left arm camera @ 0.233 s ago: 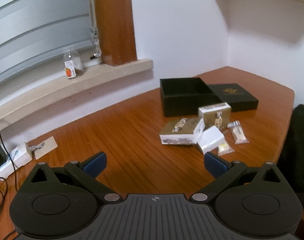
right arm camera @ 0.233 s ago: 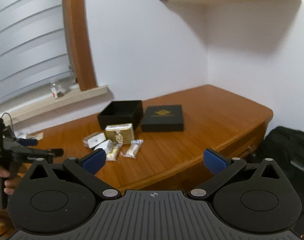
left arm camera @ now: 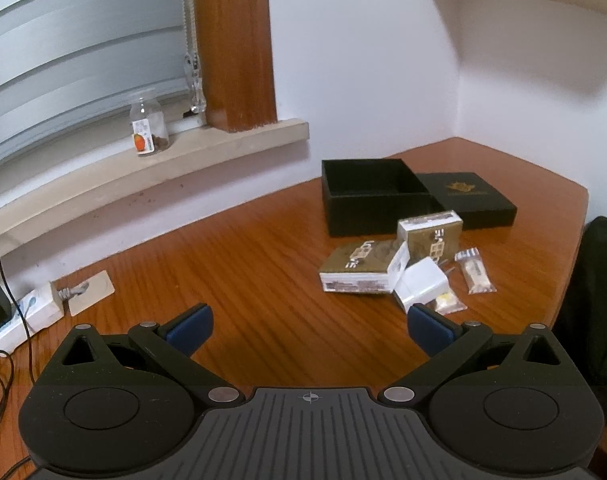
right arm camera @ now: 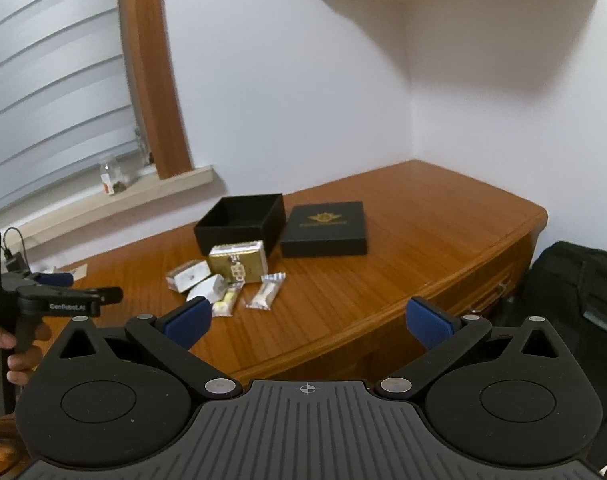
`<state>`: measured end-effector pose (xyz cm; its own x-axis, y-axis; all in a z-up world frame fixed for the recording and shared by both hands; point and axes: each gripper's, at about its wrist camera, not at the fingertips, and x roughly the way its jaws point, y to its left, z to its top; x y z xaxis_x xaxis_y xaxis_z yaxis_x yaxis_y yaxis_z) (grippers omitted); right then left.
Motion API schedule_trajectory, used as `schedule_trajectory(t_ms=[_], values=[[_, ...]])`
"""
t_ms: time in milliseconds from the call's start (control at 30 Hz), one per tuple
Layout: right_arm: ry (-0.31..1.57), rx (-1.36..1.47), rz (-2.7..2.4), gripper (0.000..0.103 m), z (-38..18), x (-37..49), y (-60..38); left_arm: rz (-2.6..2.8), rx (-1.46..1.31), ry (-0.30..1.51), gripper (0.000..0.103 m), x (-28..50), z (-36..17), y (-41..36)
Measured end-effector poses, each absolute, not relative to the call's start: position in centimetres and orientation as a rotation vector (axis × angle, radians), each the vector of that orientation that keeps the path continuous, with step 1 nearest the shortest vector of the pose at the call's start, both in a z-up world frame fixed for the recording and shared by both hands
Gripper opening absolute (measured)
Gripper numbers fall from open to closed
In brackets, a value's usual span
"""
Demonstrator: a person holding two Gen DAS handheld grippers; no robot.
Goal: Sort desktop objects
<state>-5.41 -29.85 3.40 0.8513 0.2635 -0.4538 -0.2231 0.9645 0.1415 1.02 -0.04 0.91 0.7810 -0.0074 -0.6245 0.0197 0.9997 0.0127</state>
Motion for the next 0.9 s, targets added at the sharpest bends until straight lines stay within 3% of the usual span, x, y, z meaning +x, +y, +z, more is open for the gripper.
schedule_trajectory(t_ms=[900], values=[[0.482,0.064,0.277,0.103,3.5,-5.6,-29.5,0.031,0.074,0.606,0.103,0.1,1.4,0.2]])
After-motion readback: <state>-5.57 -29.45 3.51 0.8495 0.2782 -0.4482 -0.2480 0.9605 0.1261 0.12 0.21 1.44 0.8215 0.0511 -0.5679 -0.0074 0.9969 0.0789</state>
